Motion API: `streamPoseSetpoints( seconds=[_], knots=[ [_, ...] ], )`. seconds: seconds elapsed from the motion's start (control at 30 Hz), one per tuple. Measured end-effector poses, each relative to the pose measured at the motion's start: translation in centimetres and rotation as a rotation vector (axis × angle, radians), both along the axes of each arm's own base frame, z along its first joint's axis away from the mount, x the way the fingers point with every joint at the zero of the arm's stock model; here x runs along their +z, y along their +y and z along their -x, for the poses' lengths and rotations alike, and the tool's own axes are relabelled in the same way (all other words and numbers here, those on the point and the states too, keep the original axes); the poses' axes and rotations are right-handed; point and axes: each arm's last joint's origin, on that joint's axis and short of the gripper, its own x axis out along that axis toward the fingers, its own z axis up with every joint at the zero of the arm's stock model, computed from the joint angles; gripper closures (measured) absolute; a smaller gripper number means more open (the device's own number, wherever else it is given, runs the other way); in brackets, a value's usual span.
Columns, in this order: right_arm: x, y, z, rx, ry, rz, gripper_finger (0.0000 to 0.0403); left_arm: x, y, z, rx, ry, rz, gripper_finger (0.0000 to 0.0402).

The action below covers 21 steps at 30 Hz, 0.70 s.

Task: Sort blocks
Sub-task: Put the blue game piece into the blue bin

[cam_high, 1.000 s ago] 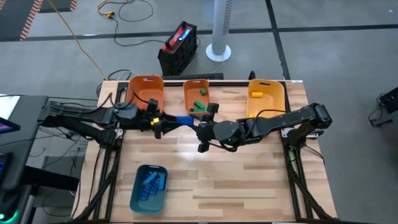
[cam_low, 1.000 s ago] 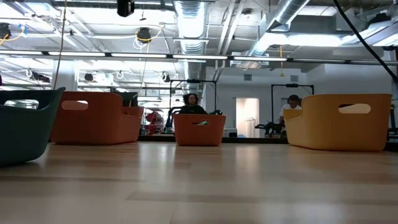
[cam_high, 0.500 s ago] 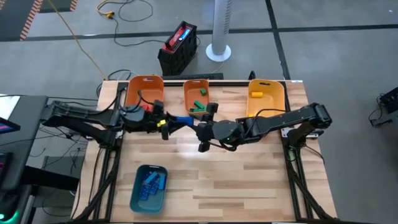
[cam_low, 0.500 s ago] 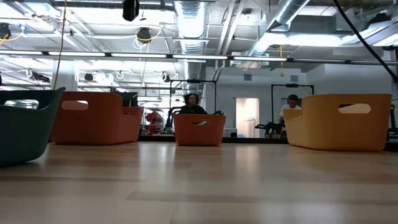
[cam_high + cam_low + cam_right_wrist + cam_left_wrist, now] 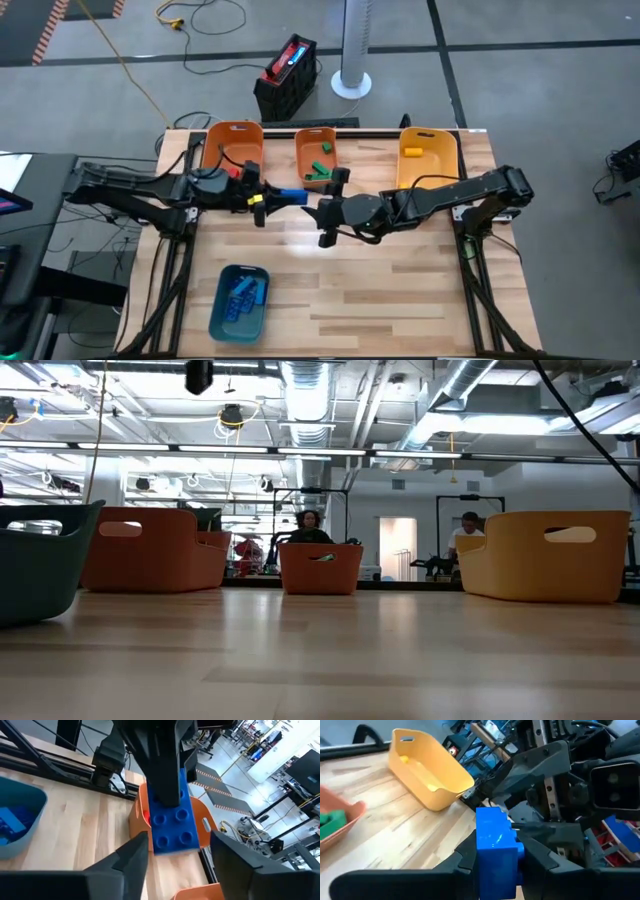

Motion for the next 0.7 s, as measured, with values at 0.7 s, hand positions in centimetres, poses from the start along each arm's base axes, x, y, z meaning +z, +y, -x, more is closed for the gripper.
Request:
streamPoseSetpoints(
  seconds=[0.7],
  knots=[
    [-1.5,-3.9,0.9,-0.202,0.116,-0.166,0.0148,-4.9,-6.1,9.8,-0.392,0.855,0.363,0.0310]
  ],
)
